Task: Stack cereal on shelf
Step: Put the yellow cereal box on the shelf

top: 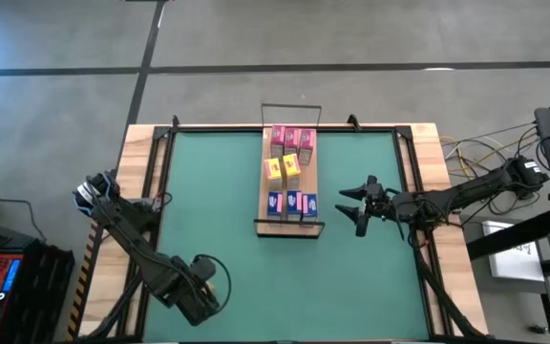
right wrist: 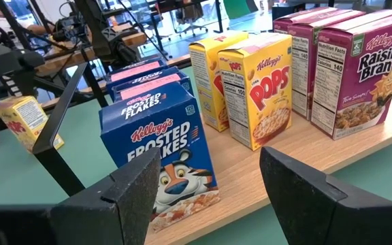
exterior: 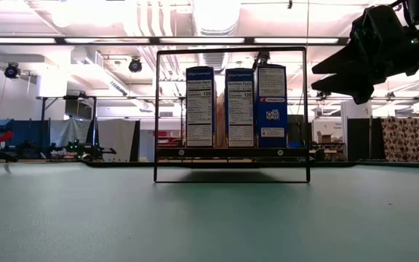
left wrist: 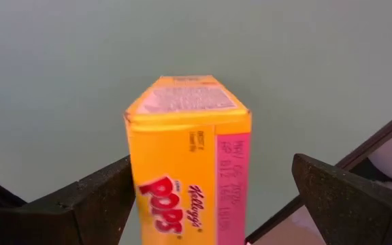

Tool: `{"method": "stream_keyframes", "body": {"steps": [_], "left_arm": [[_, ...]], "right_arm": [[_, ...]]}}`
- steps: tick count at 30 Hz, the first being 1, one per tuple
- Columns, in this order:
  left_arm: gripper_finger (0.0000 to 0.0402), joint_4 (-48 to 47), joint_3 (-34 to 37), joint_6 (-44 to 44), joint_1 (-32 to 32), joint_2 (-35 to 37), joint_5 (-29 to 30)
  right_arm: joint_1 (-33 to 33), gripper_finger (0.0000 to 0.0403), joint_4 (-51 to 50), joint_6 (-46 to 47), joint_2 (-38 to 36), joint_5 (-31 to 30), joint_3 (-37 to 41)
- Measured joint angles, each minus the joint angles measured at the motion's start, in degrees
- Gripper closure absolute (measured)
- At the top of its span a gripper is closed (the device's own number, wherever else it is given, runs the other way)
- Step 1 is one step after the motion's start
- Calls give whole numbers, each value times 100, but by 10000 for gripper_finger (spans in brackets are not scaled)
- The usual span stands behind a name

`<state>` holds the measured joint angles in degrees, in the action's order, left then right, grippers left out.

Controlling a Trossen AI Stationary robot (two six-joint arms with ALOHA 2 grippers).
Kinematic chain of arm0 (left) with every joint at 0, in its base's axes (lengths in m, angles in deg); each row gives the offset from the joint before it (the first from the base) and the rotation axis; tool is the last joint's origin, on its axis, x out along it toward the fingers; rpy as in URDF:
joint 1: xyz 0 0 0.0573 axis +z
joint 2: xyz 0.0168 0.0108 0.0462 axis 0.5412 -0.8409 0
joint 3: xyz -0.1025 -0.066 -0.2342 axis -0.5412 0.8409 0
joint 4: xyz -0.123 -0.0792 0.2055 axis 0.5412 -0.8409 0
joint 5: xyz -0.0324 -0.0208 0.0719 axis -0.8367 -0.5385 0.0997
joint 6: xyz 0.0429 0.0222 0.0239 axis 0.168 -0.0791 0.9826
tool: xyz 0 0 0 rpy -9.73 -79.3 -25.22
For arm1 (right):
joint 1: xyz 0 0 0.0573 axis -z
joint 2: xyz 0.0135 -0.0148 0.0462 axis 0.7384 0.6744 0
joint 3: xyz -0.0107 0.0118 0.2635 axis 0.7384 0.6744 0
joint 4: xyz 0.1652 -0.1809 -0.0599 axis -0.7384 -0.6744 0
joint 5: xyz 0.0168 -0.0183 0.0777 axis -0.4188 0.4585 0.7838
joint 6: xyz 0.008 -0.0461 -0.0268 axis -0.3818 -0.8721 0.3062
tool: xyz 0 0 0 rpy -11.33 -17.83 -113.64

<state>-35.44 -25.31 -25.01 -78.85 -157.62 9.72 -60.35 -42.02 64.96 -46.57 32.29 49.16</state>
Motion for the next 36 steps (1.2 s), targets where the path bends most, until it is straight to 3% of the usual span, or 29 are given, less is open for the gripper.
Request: {"method": "stream_keyframes", "body": {"steps": [17,36], "left_arm": [[47,133,1,539,0,-9,230],[202,-124,1,159,7,-11,237]], "right_arm": [[2,163,0,0,-2,1,2],[0,163,0,0,-1,1,0]]}}
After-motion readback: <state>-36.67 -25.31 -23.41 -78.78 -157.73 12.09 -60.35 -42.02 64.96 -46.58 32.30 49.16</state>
